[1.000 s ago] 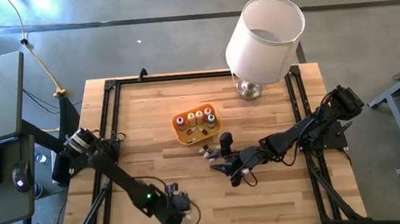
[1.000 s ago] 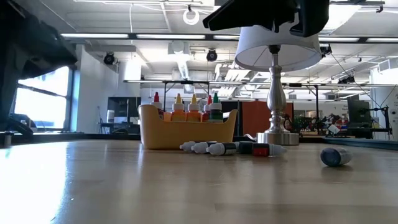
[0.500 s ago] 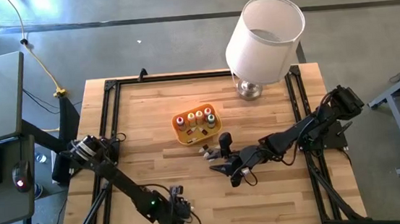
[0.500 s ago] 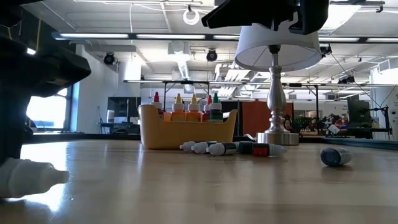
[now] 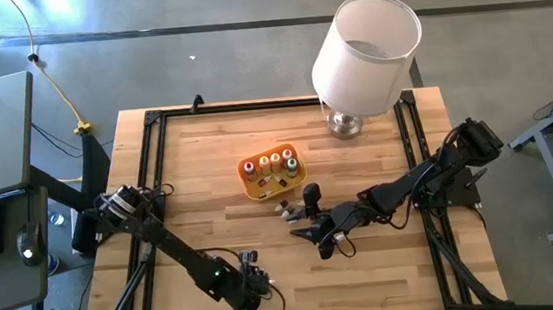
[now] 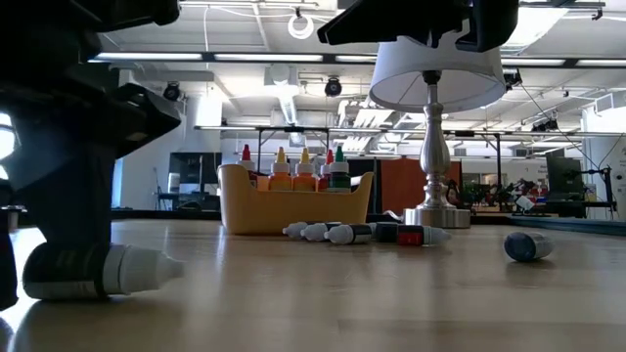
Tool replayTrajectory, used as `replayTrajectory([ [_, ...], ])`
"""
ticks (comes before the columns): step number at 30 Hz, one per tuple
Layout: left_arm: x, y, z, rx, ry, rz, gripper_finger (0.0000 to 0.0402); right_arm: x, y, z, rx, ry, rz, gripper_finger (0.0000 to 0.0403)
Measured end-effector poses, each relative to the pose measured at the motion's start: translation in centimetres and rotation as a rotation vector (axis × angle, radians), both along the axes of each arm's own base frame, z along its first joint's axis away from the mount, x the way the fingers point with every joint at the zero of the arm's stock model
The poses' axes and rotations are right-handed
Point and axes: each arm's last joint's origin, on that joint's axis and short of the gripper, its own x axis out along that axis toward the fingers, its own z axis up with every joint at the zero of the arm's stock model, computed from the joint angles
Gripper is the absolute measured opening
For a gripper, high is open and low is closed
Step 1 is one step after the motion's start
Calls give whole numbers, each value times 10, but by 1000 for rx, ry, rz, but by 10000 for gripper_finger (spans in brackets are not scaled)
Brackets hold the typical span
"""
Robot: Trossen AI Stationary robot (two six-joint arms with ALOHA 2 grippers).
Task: Pick & Place food coloring
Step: Put the small green food coloring bottle into the yellow bin
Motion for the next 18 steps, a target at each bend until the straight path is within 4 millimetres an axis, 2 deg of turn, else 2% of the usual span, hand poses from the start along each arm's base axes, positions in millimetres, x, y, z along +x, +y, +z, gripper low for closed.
replayTrajectory([
  [13,23,28,1,16,-17,29,80,-1,0,-3,8,31,-7,153],
  [18,30,38,1,42,-21,20,68,-5,-2,-12,54,128,-45,153],
])
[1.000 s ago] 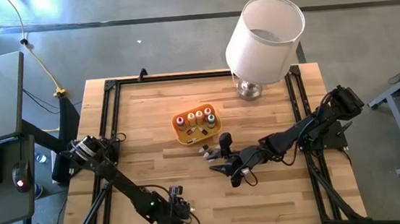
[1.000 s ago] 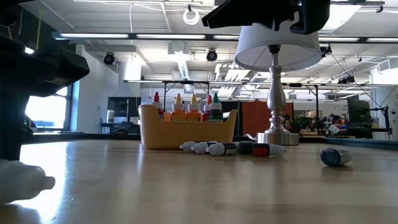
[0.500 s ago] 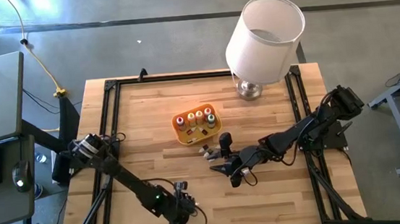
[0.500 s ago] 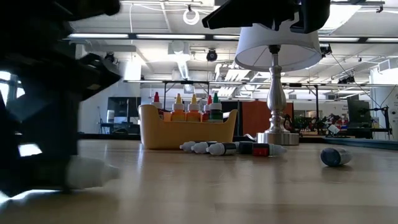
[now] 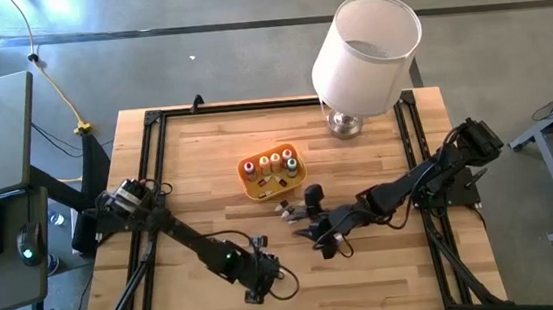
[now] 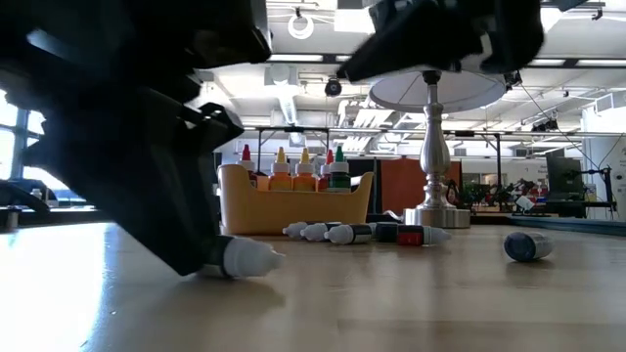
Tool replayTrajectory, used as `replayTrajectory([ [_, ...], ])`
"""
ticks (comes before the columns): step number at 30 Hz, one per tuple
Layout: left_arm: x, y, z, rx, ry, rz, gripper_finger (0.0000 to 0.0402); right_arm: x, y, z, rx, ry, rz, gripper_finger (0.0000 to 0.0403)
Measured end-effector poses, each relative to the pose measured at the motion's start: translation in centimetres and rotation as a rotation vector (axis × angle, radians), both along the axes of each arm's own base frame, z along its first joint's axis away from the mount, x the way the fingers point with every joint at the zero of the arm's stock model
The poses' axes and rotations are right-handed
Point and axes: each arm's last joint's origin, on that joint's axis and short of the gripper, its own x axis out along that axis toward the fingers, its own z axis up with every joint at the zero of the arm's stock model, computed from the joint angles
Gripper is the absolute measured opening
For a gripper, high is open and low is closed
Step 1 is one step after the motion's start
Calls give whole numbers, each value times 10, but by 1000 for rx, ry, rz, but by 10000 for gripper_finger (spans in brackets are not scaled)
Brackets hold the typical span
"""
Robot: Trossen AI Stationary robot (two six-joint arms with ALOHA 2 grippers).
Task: Pick & Place food coloring
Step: Put the small green food coloring bottle into the yellow bin
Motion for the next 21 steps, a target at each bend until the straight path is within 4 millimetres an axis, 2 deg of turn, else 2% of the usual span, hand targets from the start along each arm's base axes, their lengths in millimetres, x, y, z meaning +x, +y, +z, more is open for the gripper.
replayTrajectory([
  [7,8,15,0,75,-5,-20,66,-20,-7,-15,130,267,-103,153],
  [11,12,33,4,146,-4,32,65,-31,-9,-18,252,394,-175,153],
  [16,19,64,28,227,-60,96,65,-39,-11,-20,375,479,-271,153],
  [21,22,100,56,296,-93,112,65,-40,-11,-21,392,496,-288,153],
])
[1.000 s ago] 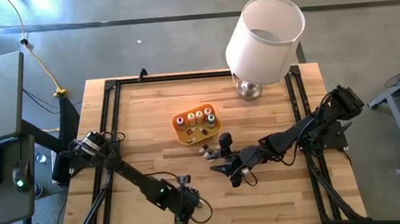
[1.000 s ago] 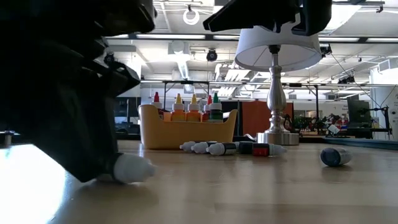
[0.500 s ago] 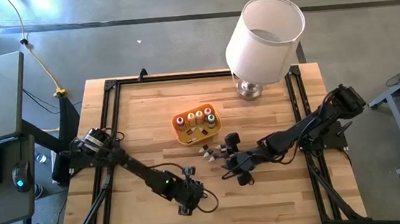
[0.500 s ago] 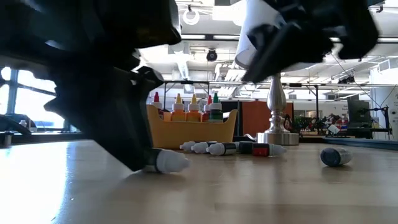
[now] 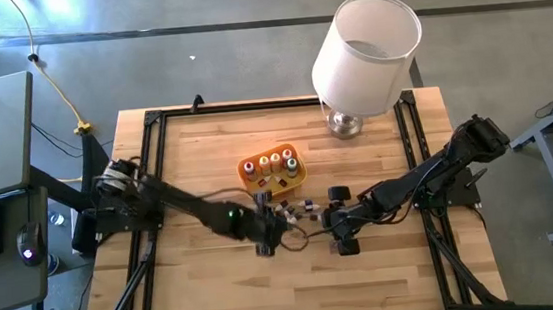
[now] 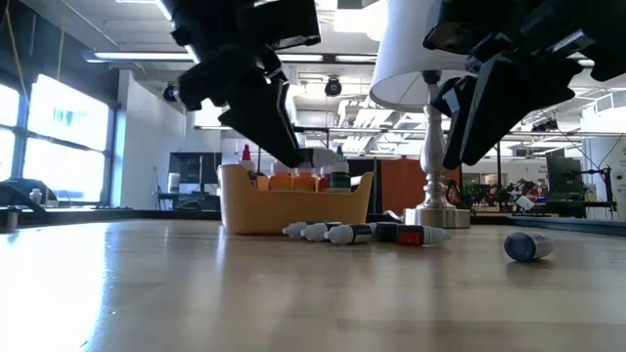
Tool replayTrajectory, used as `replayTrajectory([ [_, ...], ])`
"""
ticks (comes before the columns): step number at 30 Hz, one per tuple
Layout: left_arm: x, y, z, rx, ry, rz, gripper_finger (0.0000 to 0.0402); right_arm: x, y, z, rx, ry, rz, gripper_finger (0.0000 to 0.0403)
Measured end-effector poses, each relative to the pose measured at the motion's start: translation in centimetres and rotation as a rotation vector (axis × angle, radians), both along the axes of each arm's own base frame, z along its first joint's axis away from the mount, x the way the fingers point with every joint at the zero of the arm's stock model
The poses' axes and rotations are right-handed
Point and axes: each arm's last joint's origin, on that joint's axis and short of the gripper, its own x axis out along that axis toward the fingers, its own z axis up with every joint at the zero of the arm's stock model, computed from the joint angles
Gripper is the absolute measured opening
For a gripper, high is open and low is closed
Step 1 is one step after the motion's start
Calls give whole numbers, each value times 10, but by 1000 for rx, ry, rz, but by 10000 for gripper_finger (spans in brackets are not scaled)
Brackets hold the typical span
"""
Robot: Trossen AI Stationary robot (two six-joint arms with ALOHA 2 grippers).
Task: Pick & Place food coloring
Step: Put the small green food coloring bottle into the yellow bin
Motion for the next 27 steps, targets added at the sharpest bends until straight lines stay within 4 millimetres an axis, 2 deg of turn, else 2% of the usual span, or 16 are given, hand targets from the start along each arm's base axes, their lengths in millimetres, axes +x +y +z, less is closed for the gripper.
replayTrajectory([
  [3,2,24,10,18,-5,38,65,1,0,0,-1,-7,-3,153],
  [8,5,58,12,47,18,93,65,1,0,0,-12,-12,-10,153],
  [19,8,103,12,55,48,168,65,1,-1,0,-21,-14,-6,154],
  [23,6,121,6,-5,84,218,66,1,-1,1,-29,-18,-9,154],
  [27,4,132,5,-64,105,219,90,3,-3,2,-106,-65,-44,154],
])
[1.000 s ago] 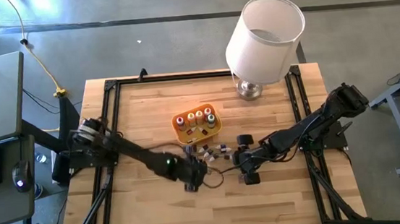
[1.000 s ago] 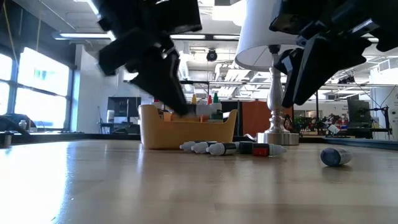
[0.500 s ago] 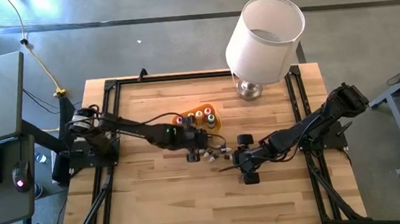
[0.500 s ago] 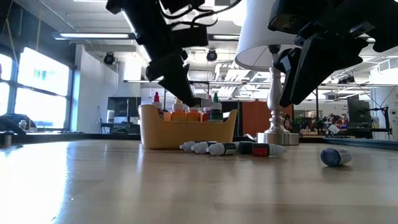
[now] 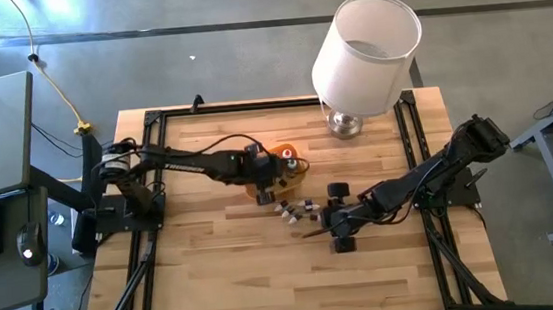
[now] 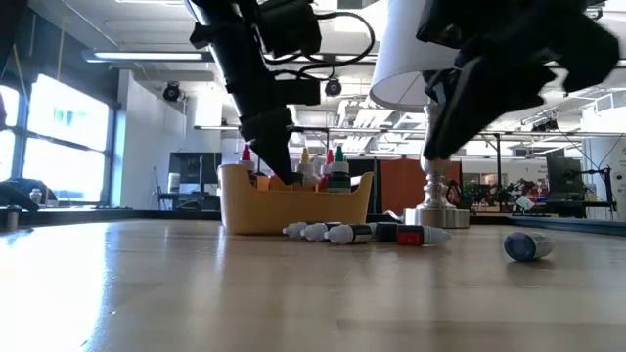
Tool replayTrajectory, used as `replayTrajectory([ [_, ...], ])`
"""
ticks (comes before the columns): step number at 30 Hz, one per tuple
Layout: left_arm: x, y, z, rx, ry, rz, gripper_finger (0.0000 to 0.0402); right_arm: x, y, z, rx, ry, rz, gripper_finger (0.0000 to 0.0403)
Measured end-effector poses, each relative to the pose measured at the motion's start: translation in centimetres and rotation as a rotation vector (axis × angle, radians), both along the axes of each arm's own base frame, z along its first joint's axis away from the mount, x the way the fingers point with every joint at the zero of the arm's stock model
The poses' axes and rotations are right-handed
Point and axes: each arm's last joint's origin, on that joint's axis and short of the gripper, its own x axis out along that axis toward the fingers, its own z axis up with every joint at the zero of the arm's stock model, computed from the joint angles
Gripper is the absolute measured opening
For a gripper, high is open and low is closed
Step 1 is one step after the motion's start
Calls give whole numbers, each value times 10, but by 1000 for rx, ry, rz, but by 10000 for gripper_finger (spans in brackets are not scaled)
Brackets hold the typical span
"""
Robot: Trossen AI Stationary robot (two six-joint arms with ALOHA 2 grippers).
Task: Pick & Place food coloring
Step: Put the small green food coloring bottle into the yellow bin, then put the small purple food coloring bottle into the yellow bin
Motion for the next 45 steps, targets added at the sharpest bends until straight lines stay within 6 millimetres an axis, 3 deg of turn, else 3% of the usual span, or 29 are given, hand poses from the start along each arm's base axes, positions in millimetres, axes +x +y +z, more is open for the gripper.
replayTrajectory([
  [8,0,-5,-1,-35,8,-34,155,10,-4,1,-29,-82,-24,154],
  [11,0,-9,1,-39,0,-41,160,12,0,-6,-17,-34,89,154],
  [17,-8,-16,25,-70,-96,1,160,5,17,-11,208,55,178,154],
  [22,-10,-19,35,-75,-145,-7,161,-7,39,-13,153,89,375,154],
  [25,-8,-19,35,-91,-166,7,161,-13,43,-15,103,114,392,154],
  [29,-7,-19,36,-118,-196,25,161,-15,41,-21,54,149,341,154],
  [37,-3,-19,40,-150,-262,44,161,-28,24,-63,22,123,295,153],
  [45,-2,-19,40,-150,-268,44,161,-48,5,-92,122,22,261,139],
])
